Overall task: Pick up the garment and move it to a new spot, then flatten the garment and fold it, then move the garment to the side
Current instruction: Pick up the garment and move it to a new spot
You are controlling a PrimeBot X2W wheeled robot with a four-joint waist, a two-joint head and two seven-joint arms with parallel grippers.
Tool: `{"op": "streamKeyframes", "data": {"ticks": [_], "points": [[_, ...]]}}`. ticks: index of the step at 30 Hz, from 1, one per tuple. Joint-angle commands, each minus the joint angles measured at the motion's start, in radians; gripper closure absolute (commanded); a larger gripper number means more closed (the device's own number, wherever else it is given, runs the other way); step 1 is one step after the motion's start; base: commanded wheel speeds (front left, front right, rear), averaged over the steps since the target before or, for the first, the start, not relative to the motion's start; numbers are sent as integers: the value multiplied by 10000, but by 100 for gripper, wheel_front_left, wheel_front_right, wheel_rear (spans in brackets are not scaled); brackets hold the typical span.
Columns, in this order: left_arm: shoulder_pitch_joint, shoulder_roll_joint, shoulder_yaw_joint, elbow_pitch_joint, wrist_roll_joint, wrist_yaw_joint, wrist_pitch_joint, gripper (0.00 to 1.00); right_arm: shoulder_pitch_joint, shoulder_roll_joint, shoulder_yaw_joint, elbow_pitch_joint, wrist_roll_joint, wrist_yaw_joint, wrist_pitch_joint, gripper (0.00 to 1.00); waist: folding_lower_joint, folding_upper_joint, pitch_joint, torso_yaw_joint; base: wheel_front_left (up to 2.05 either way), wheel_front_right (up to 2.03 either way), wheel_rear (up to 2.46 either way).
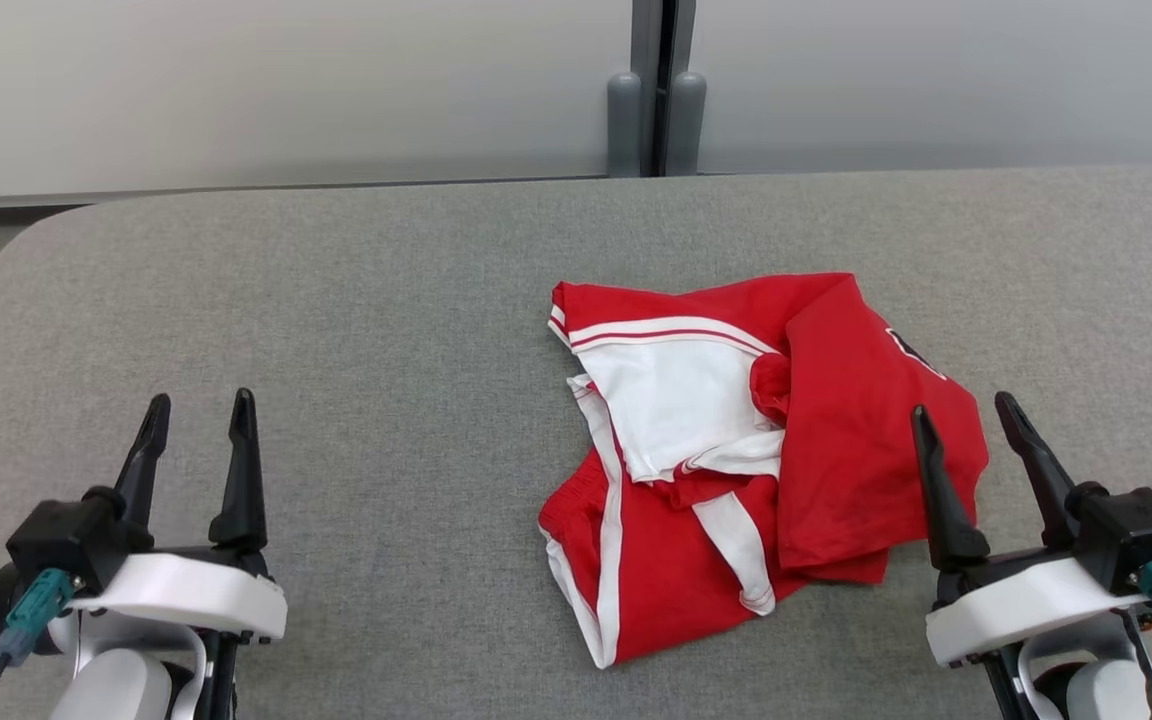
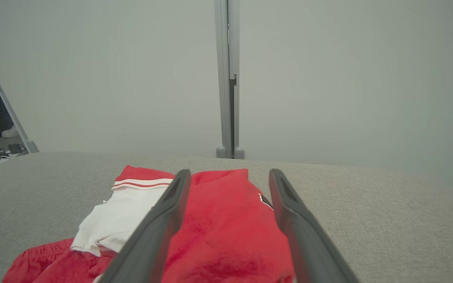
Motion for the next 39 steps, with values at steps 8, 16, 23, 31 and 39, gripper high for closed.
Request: {"op": "streamKeyframes", "data": {"ticks": [8,16,23,31,39], "points": [[1291,236,-183,-563,287,113,156,0,967,-20,-201,-68,115,-3,231,0,0,0,-1135,38,0,0,0],[1963,418,-350,-1073,340,291,566,0,1505,38,-278,-268,121,-3,409,0,0,0,-1557,-24,0,0,0],[2193,527,-406,-1383,340,459,830,0,1596,79,-259,-427,92,-3,492,0,0,0,-1637,-38,0,0,0],[2249,575,-442,-1575,314,555,952,0,1467,72,-208,-486,79,-3,562,0,0,0,-1611,-67,0,0,0],[2099,489,-574,-1675,383,741,1126,0,1400,38,-188,-441,107,-3,583,0,0,0,-1565,-48,0,0,0]]}}
